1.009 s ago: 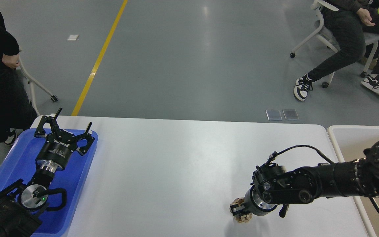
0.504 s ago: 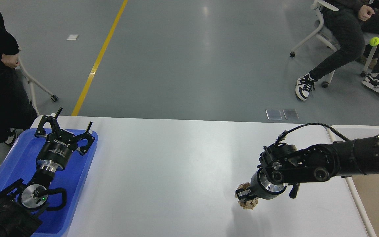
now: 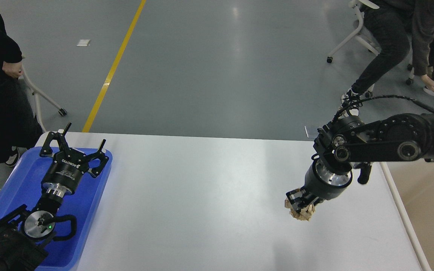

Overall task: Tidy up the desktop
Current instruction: 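Lift the paper ball with the right gripper toward the beige bin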

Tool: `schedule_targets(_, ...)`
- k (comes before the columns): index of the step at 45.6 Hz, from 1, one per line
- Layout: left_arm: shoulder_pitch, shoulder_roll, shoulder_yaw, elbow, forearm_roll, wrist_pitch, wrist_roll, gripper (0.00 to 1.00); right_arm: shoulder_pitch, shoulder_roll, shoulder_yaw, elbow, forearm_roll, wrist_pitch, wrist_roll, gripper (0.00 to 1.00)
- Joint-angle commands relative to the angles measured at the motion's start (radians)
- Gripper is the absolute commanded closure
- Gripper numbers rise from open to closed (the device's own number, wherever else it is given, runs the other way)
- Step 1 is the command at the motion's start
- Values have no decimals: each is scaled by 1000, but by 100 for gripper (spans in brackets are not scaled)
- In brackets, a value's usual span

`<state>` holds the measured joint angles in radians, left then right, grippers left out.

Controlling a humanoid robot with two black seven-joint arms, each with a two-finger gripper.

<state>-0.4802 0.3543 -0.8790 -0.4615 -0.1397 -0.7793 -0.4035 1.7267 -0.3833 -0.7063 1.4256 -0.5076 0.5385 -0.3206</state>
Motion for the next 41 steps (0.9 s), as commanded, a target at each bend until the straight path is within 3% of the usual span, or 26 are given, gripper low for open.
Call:
schedule_targets(1,0,0,0,0,0,0,0,1,178,-80,-27,44,17,175,-6,100)
schedule_targets(7,0,0,0,0,0,0,0,1,286,-126,-65,49,18,247,-6,100)
schedule_targets(25,0,0,0,0,0,0,0,1,502,-243,-56,53,18,247,-11,100)
schedule_targets(41,0,0,0,0,0,0,0,1,519,-240,-56,52,17,247,-14,100)
